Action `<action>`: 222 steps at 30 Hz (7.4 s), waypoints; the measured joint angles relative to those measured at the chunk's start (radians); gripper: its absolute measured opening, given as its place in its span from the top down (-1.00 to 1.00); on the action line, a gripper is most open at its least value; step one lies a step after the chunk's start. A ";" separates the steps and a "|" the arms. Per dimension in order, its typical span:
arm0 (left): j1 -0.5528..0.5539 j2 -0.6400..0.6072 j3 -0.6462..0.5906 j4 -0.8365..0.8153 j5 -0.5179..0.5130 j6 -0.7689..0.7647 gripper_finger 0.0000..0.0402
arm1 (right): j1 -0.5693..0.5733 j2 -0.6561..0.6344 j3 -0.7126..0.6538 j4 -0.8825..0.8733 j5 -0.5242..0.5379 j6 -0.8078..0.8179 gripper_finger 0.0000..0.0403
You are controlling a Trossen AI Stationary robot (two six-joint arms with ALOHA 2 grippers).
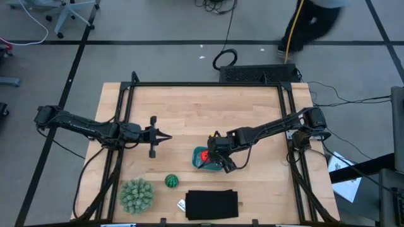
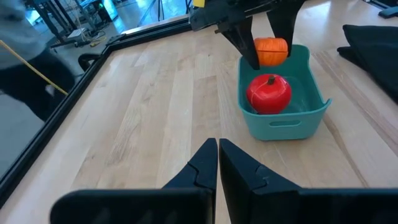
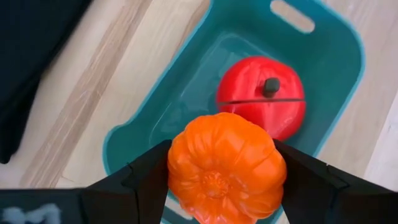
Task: Pick and placing Produce into tupperware
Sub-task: Put the pumpkin into the basket, then adjust the basket on the table, then put the watermelon into the basket
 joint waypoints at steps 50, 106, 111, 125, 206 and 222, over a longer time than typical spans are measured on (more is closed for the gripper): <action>0.000 0.000 0.000 -0.002 0.000 0.004 0.89 | 0.016 0.018 -0.072 0.143 0.056 -0.222 -0.18; -0.001 0.000 0.000 0.011 0.025 -0.002 0.89 | 0.016 -0.056 0.100 -0.128 0.217 0.006 0.15; -0.001 0.000 0.000 0.010 0.025 -0.003 0.89 | 0.014 -0.056 0.100 -0.132 0.217 -0.006 0.61; -0.001 0.000 0.000 0.002 0.025 -0.003 0.89 | 0.014 -0.056 0.100 -0.136 0.213 -0.008 0.99; -0.001 0.000 0.000 -0.027 0.022 0.007 0.89 | -0.176 0.104 0.100 0.044 -0.024 -0.061 1.00; 0.000 0.000 0.000 -0.026 0.019 0.008 0.89 | -0.168 0.000 0.100 0.009 0.031 -0.030 1.00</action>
